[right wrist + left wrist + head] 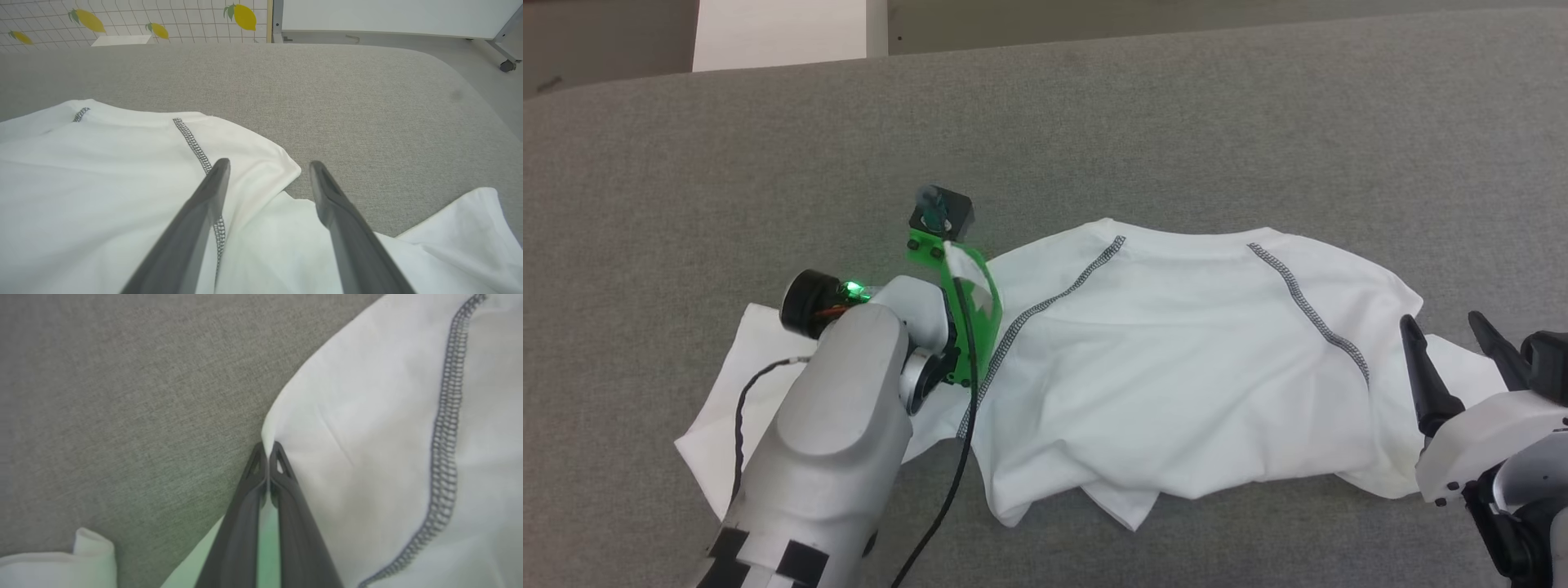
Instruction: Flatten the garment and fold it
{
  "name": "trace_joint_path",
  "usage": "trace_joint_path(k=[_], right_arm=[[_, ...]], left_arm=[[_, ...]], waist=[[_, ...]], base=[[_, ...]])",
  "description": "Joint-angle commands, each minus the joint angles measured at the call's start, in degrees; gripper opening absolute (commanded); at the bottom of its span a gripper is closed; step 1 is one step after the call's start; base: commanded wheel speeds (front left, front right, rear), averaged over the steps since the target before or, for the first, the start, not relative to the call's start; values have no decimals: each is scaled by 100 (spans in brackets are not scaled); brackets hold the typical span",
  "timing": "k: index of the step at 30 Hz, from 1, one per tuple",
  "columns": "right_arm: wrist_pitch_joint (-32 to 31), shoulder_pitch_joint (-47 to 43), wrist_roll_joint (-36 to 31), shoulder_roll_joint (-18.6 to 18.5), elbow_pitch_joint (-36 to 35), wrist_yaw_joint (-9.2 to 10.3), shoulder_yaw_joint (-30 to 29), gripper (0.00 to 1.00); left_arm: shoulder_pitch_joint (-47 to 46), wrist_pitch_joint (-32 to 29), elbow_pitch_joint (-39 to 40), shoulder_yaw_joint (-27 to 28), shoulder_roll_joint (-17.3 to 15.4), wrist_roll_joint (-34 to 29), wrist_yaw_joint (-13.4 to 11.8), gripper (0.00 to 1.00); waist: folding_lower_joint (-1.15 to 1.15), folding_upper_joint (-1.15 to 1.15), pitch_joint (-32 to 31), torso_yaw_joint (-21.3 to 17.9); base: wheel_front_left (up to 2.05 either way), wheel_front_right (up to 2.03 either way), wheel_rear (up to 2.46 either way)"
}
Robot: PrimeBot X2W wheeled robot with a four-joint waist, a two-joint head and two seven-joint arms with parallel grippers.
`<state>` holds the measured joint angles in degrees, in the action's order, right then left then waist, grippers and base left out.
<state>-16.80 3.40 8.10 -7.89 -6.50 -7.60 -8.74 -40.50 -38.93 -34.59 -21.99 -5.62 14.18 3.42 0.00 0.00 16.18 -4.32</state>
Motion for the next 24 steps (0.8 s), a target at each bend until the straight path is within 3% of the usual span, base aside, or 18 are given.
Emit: trace_joint_path(k=[1, 9, 16, 17, 19, 24], right_arm=[[84, 44, 29, 8, -14, 11, -19, 100], [177, 170, -38, -130, 169, 11, -114, 100], [-141, 973, -91, -635, 934, 11, 272, 100], [-544, 1443, -72, -874, 1540, 11, 607, 100], [-903, 1683, -30, -1004, 1889, 11, 821, 100], [-1700, 2083, 241, -1277, 2316, 11, 1389, 100]], left_arm=[[281, 231, 23, 63, -96, 74, -118, 0], [1096, 1503, 726, 570, -223, 341, -513, 0], [1527, 1723, 1079, 565, -238, 494, -423, 0], [1534, 1713, 1143, 523, -209, 525, -402, 0], [1510, 1707, 1174, 483, -181, 534, -388, 0], [1424, 1689, 1221, 394, -129, 551, -357, 0]], waist=[[0, 0, -18, 26], [0, 0, -155, 240], [0, 0, -82, 468], [0, 0, -9, 576], [0, 0, 48, 657], [0, 0, 186, 805]], base=[[0, 0, 0], [0, 0, 0], [0, 0, 0], [0, 0, 0], [0, 0, 0], [0, 0, 0]])
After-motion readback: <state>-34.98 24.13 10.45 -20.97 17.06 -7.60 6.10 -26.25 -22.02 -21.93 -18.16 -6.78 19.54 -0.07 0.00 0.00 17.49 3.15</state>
